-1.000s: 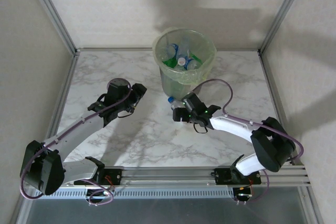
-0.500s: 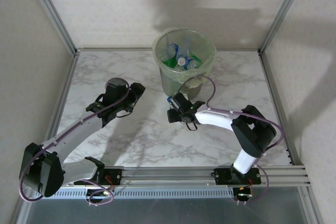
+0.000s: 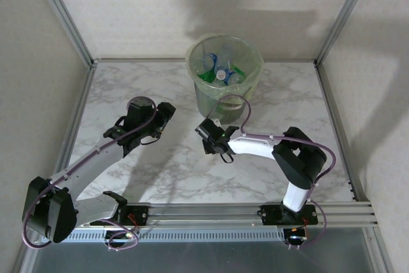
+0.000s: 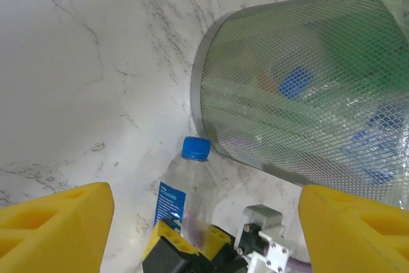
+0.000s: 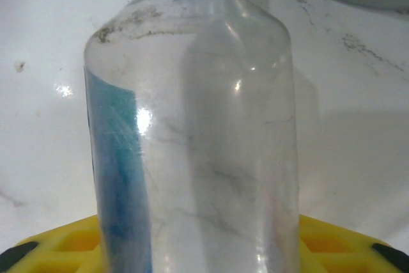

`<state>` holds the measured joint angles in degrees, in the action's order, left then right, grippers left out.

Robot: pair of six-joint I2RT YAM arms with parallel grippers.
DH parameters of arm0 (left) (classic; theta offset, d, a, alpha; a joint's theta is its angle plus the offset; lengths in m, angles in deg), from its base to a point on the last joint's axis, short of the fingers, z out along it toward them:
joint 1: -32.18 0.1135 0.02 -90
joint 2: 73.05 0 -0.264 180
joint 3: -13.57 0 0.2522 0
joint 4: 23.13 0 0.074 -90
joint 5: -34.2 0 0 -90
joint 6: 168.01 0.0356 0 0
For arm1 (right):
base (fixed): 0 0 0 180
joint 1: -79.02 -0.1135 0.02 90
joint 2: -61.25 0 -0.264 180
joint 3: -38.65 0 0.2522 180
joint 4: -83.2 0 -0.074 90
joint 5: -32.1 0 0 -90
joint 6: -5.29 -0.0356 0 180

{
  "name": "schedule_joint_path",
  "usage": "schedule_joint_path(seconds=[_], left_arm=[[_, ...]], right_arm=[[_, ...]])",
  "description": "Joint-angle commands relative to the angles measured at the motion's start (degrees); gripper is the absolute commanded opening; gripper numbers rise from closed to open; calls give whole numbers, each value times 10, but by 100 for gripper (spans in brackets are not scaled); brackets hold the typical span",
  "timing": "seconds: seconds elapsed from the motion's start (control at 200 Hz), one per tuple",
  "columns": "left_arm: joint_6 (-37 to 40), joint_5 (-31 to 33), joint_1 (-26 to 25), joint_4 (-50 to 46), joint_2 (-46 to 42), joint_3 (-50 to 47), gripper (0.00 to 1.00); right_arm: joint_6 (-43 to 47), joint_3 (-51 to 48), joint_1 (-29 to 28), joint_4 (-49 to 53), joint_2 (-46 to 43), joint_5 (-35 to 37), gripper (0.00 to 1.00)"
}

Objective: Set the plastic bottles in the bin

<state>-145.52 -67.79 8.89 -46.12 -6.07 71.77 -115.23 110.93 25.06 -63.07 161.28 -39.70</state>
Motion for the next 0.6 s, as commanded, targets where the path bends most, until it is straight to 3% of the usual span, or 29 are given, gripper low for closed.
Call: schedule_joint_path(seconds=[0.0, 0.3, 0.591], left_arm=[[-3, 7, 6, -1, -6, -5, 76], [25, 16, 6, -21, -2, 7, 76], [35, 15, 5, -19, 14, 20, 76]], right_arm=[[-30, 16, -16, 40, -49, 30, 46], [-82, 36, -59, 138, -171, 31, 41], [-111, 215, -116, 303, -266, 105, 43]])
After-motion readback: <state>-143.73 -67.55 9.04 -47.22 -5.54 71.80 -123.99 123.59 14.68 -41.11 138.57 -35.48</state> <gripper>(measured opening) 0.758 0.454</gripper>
